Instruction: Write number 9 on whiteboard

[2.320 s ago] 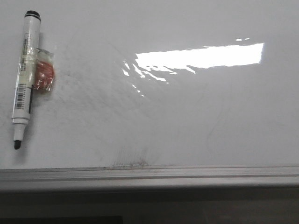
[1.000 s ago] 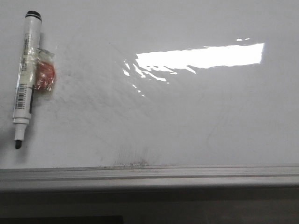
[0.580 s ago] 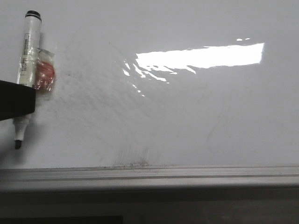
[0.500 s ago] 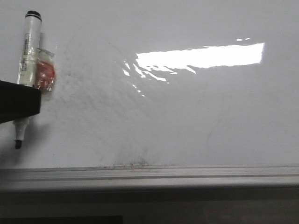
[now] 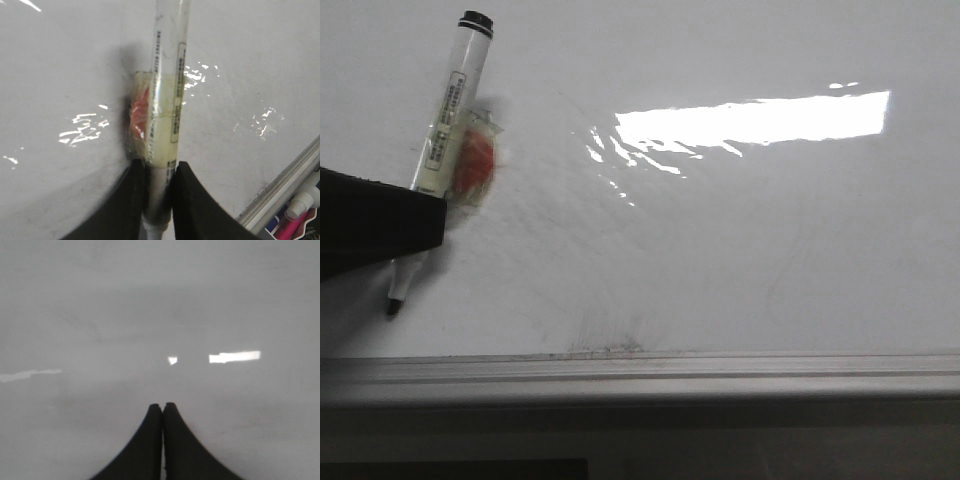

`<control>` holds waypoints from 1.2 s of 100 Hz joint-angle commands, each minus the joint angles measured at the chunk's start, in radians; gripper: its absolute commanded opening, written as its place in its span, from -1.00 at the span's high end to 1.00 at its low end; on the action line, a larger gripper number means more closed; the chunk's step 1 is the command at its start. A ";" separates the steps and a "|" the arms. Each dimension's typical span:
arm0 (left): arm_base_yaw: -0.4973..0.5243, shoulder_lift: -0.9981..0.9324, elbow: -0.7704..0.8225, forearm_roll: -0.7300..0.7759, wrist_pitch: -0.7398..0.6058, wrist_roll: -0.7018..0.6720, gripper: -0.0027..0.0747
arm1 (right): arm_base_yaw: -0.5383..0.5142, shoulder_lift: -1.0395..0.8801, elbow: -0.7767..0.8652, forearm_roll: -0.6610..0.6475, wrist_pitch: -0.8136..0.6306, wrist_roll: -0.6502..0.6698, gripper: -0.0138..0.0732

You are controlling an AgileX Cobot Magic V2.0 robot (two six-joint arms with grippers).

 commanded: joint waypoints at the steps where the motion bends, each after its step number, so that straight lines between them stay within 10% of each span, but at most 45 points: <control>1: 0.007 0.020 -0.014 -0.052 0.020 -0.003 0.98 | 0.044 0.019 -0.041 0.005 -0.063 0.000 0.83; 32: 0.007 -0.072 -0.063 0.157 0.087 -0.003 0.98 | 0.309 0.175 -0.189 0.269 0.059 -0.279 0.78; 58: 0.007 -0.154 -0.104 0.411 0.150 -0.003 0.98 | 0.544 0.424 -0.308 0.295 -0.051 -0.407 0.05; 120: 0.007 -0.152 -0.104 0.703 0.072 -0.003 0.98 | 0.861 0.819 -0.573 0.347 -0.206 -0.469 -0.12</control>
